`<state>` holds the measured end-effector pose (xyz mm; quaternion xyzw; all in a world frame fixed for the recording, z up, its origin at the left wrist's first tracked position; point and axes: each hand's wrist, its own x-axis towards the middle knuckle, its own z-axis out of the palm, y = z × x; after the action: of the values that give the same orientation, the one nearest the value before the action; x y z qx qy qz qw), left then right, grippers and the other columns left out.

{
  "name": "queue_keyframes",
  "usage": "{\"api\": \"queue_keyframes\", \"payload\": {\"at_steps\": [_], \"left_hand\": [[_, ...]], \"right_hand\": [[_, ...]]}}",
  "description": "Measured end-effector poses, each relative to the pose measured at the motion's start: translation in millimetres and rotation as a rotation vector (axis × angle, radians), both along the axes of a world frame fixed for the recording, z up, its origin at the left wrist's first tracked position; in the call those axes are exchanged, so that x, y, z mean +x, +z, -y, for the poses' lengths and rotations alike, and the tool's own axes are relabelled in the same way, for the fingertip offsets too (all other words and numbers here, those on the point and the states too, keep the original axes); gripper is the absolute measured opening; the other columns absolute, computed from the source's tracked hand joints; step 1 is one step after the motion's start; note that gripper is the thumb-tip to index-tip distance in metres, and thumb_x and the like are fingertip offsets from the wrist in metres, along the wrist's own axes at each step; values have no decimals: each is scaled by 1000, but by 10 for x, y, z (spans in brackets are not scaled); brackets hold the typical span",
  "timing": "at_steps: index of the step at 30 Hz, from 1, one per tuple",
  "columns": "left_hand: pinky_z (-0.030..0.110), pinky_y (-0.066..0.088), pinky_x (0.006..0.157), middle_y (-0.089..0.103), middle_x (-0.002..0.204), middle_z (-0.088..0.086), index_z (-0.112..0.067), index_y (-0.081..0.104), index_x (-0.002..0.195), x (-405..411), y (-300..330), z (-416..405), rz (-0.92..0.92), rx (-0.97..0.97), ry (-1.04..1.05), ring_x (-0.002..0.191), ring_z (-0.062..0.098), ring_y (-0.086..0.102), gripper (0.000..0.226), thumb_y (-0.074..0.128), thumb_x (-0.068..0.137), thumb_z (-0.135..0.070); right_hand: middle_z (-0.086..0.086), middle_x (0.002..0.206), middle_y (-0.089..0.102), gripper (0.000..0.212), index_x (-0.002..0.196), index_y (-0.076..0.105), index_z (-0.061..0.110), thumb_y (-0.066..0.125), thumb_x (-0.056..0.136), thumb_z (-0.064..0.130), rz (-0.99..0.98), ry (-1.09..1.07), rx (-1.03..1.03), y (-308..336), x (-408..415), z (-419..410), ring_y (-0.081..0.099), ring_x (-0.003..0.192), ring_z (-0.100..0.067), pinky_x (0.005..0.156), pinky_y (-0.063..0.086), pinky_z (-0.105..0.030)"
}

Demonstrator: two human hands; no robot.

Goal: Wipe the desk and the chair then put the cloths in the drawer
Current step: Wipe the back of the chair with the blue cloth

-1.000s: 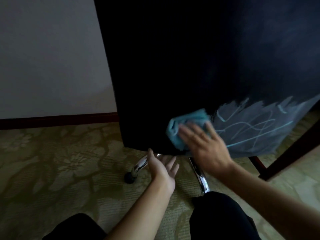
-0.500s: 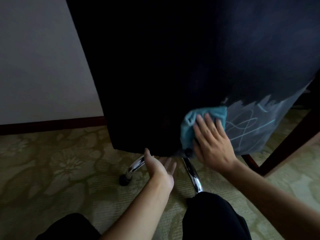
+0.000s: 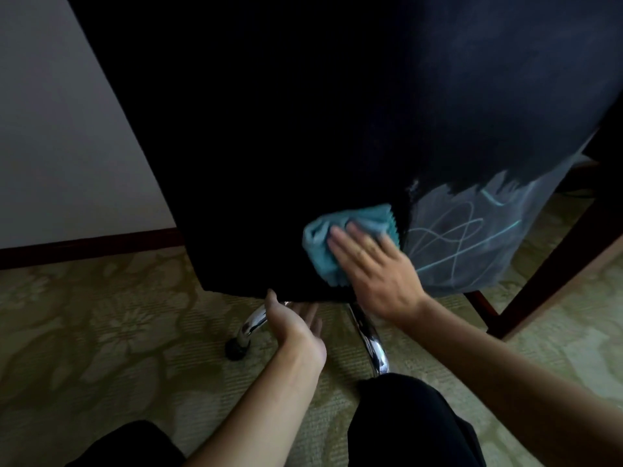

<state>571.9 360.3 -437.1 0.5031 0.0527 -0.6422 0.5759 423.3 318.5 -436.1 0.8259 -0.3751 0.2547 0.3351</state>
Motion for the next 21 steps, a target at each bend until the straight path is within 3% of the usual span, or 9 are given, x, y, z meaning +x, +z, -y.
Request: {"api": "queue_keyframes", "payload": {"at_steps": [2,3,6,9,12,15,18,21], "left_hand": [[38,34,108,65,118,8,-22,59,108,-69,-4,7,-15,13,-5,116,23,61,46,34,99,-59],[38,34,107,64,114,7,-21,59,112,-115,1,-1,-26,15,-5,117,24,60,47,35,99,-59],[38,32,105,62,116,9,-16,54,135,-263,42,-29,-50,-16,-17,117,26,57,58,34,100,-58],[37,33,103,62,122,9,-16,56,134,-386,93,-31,-33,-24,-25,115,25,57,57,31,102,-56],[36,38,103,62,130,10,-15,55,137,-458,131,3,0,31,-16,115,24,59,59,34,101,-56],[33,37,97,60,133,9,-16,49,143,-544,130,-12,21,22,-8,110,22,60,59,33,101,-55],[35,40,94,60,125,8,-16,50,140,-577,153,-5,14,34,14,97,21,61,57,36,100,-56],[38,40,96,54,132,13,-18,46,143,-599,230,14,9,25,4,116,32,57,57,36,100,-56]], "right_hand": [[-9,157,27,54,148,35,5,43,96,16,74,-47,-73,105,-3,32,20,149,-26,121,15,-44],[-10,158,26,54,148,35,5,45,96,16,54,-37,-72,28,-30,18,18,150,-27,121,14,-44],[-9,160,17,64,150,27,3,54,94,16,-191,28,14,-420,-251,-102,13,150,-27,122,10,-44],[-9,159,20,64,150,25,4,52,94,20,-307,37,25,-329,-483,-105,21,147,-25,121,9,-42],[-11,154,34,55,144,37,3,52,95,23,-147,18,-85,243,-628,0,27,145,-29,119,16,-43],[-17,151,37,44,138,46,-1,48,98,16,46,-46,-192,539,-762,98,24,147,-33,121,15,-48],[-20,138,48,35,133,48,0,42,102,15,59,-4,-98,30,-724,-9,37,136,-38,116,22,-49],[-14,144,49,35,137,44,4,37,104,16,-133,44,134,-650,-760,-261,38,137,-32,115,28,-49]]}}
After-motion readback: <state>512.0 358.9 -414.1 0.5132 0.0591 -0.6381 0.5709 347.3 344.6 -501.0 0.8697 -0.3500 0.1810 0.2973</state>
